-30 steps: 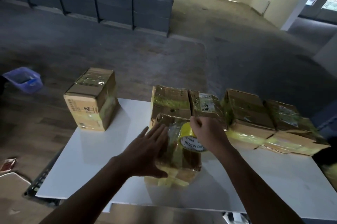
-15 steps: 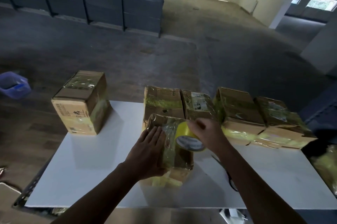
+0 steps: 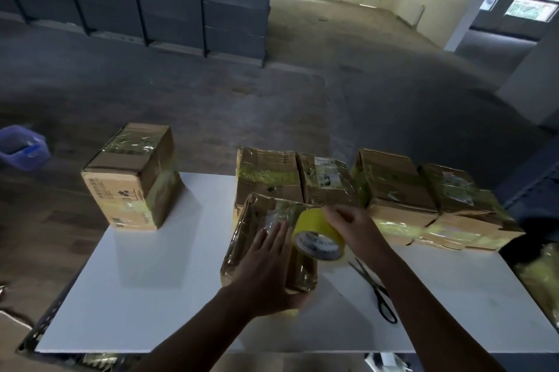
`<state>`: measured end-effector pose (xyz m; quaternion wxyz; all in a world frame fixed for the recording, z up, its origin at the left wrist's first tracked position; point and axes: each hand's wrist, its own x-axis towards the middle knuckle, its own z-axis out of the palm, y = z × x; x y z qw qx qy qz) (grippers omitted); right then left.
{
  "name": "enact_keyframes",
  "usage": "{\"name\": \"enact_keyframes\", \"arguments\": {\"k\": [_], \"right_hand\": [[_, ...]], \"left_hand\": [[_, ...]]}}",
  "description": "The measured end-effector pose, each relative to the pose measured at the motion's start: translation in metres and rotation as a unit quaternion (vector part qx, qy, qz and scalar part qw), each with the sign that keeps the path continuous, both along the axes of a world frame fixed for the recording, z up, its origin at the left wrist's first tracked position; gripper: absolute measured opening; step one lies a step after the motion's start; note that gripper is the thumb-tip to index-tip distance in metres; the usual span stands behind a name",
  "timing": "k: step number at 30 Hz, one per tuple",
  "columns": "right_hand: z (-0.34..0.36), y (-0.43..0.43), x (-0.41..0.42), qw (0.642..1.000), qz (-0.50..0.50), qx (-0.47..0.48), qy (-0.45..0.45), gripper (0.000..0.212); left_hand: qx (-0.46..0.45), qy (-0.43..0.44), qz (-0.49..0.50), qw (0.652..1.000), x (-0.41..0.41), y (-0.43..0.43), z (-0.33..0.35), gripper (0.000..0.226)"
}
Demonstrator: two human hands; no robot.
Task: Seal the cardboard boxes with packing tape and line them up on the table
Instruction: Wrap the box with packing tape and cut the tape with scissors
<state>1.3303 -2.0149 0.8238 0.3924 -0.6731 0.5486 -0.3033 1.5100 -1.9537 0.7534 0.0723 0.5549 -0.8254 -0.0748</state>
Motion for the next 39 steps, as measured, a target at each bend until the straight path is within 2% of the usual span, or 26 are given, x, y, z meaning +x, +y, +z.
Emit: {"name": "enact_keyframes", "arguments": {"k": [2,4,8,12,15,18,23,28,31,34,39], "right_hand": [[-0.006,0.006,-0.005,0.996,-0.011,0.035,-0.079,0.025],[-0.009,0.008,-0.002,0.994,-0.024,0.030,-0.106,0.030],[0.001,0.002,-0.006,0.999,-0.038,0.005,-0.036,0.020],[-0.007,-0.003,-0.039,0.999,-0.024,0.011,0.023,0.040],[-0.029,-0.006,-0.050,0.998,-0.015,0.017,0.057,0.048],[-0.040,-0.011,-0.050,0.998,-0.005,0.024,0.062,0.050],[-0.051,-0.015,-0.048,0.995,0.026,0.043,0.084,0.049],[-0.056,-0.015,-0.052,0.993,0.029,0.054,0.099,0.047],[-0.058,-0.008,-0.053,0.995,0.030,0.053,0.080,0.045],[-0.064,-0.002,-0.060,0.998,0.016,0.040,0.046,0.049],[-0.073,0.003,-0.066,0.998,0.020,0.051,0.041,0.030]], "left_hand": [[0.004,-0.015,-0.008,1.000,0.005,0.000,-0.002,0.115],[0.000,-0.020,-0.013,1.000,0.005,-0.001,-0.004,0.115],[-0.001,-0.019,-0.020,1.000,0.008,-0.003,-0.008,0.116],[0.003,-0.025,-0.020,0.999,0.006,-0.004,-0.009,0.121],[-0.003,-0.016,-0.016,1.000,0.006,-0.004,-0.012,0.119],[-0.010,-0.008,-0.027,1.000,0.008,-0.005,-0.011,0.110],[0.002,-0.049,-0.036,0.998,0.003,-0.006,-0.001,0.101],[-0.023,-0.151,-0.058,0.987,-0.025,-0.006,0.020,0.099],[0.004,-0.143,-0.047,0.989,-0.037,-0.011,0.024,0.102],[0.004,-0.148,-0.043,0.988,-0.035,-0.015,0.027,0.087],[0.018,-0.156,-0.057,0.986,-0.035,-0.013,0.030,0.083]]}}
